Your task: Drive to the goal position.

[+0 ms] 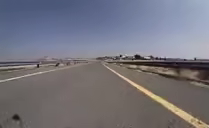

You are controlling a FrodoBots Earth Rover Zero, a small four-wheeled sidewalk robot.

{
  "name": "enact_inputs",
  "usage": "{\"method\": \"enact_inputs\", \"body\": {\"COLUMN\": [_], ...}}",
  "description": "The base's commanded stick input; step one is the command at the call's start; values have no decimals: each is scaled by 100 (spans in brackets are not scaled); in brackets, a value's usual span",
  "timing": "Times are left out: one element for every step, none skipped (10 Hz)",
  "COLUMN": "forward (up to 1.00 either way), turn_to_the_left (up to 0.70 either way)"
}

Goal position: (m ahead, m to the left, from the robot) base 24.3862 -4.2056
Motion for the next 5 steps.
{"method": "enact_inputs", "body": {"forward": [100, 100, 100, 100, 100], "turn_to_the_left": [0, 0, 0, 0, 0]}}
